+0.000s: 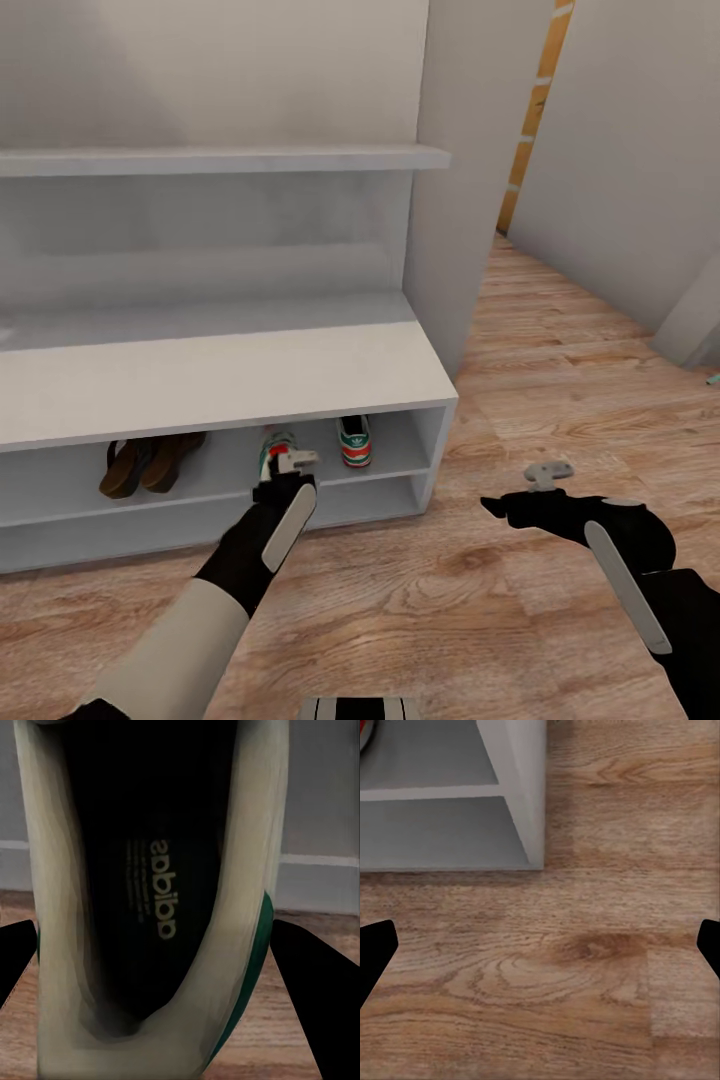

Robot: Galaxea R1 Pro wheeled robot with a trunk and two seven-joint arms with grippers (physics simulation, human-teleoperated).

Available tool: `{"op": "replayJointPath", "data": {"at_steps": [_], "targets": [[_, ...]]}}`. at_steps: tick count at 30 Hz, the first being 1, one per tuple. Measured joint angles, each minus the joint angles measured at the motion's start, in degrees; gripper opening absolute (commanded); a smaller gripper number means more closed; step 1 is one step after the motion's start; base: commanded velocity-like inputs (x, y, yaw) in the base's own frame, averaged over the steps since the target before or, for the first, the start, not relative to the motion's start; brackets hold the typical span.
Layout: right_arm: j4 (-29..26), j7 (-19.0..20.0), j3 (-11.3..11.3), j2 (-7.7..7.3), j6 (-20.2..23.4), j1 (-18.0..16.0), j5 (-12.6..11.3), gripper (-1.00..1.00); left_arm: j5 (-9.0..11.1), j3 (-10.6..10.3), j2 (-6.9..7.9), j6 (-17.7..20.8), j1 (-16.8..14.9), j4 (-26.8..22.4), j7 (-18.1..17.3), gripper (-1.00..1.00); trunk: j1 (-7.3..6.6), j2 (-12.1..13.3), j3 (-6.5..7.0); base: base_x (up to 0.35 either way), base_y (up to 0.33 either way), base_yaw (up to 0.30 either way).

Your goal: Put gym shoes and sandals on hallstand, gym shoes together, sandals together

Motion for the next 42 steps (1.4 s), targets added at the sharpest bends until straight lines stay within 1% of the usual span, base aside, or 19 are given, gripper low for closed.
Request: {"op": "replayJointPath", "data": {"at_steps": [3,10,19,26,39,42], "targets": [[0.0,0.1,-0.1,-0.04,0.0,0.0,0.0,1.0,0.1,-1.5,-0.01,-0.9,0.0,1.0,0.0,-1.0,0.0,0.0,0.0,0.02,-0.016,0.0],[0.0,0.1,-0.2,-0.07,0.0,-0.1,0.0,1.0,0.0,-2.4,0.0,-1.4,0.0,1.8,-0.1,-1.0,0.0,0.0,0.0,0.185,-0.143,0.0],[0.0,0.2,-0.2,-0.08,0.0,-0.1,0.0,1.0,0.0,-2.5,0.05,-1.5,-0.1,1.9,0.0,-1.0,0.0,0.0,0.0,0.068,-0.045,0.0],[0.0,0.2,-0.2,-0.08,0.0,-0.1,0.0,1.0,0.0,-2.5,0.1,-1.5,0.0,2.0,0.0,-1.0,0.0,0.0,0.0,0.193,-0.002,0.0],[0.0,0.1,-0.1,-0.07,0.0,0.0,0.0,1.0,0.0,-2.5,0.23,-1.5,0.0,2.0,-0.1,-1.0,0.0,0.0,0.0,0.02,0.0,0.0],[0.0,0.1,-0.2,-0.07,0.0,0.0,0.0,1.0,0.0,-2.5,0.25,-1.5,0.0,2.0,-0.1,-1.0,0.0,0.0,0.0,0.145,0.0,0.0]]}}
